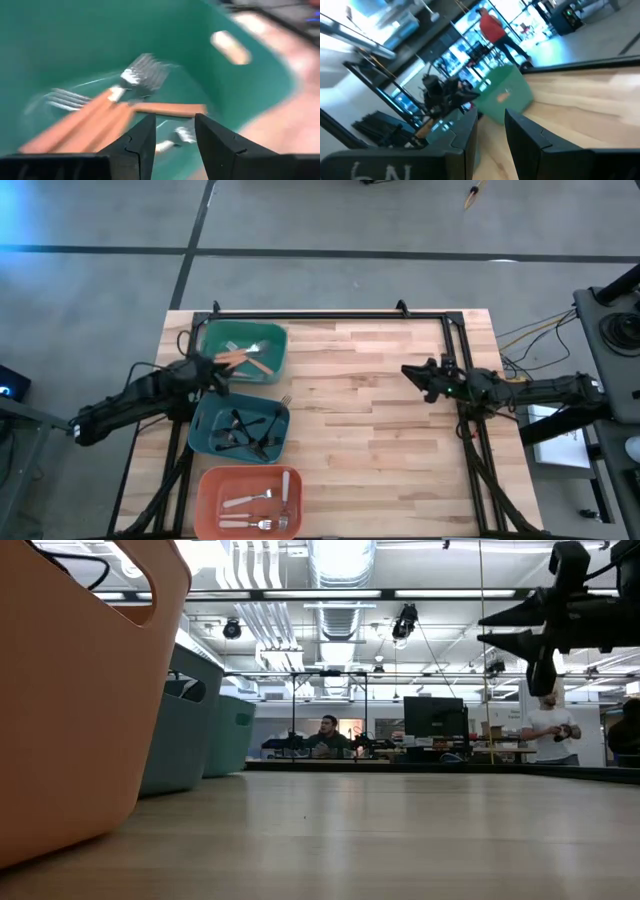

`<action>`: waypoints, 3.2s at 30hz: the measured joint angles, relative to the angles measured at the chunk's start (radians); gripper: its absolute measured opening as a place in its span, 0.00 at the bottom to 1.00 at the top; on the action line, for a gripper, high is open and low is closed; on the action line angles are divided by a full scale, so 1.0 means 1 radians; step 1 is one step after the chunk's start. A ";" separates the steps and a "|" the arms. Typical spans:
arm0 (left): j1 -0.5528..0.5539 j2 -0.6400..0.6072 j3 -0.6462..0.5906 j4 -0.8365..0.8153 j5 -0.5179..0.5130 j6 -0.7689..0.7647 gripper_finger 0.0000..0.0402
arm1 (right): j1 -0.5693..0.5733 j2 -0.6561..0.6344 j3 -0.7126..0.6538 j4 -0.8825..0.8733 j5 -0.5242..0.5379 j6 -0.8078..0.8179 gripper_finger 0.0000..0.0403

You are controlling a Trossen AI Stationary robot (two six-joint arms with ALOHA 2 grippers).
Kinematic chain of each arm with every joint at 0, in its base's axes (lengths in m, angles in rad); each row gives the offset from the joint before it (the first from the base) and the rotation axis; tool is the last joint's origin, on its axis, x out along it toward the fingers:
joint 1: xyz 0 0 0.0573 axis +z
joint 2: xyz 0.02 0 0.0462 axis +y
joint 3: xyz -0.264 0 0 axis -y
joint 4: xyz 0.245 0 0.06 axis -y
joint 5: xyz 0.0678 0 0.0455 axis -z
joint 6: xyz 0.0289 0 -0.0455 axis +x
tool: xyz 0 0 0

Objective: Sort silverware by color (type)
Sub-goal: Return to Home Position

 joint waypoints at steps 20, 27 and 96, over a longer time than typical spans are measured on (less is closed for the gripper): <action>-0.011 -0.001 -0.016 0.112 0.111 0.105 0.30 | -0.158 -0.061 0.000 -0.191 0.000 0.000 0.23; -0.011 -0.001 -0.016 0.115 0.107 0.108 0.30 | -0.272 -0.091 0.000 -0.206 0.000 0.000 0.23; -0.011 0.001 -0.009 0.116 0.106 0.107 0.30 | -0.349 -0.202 -0.001 -0.211 0.000 0.000 0.23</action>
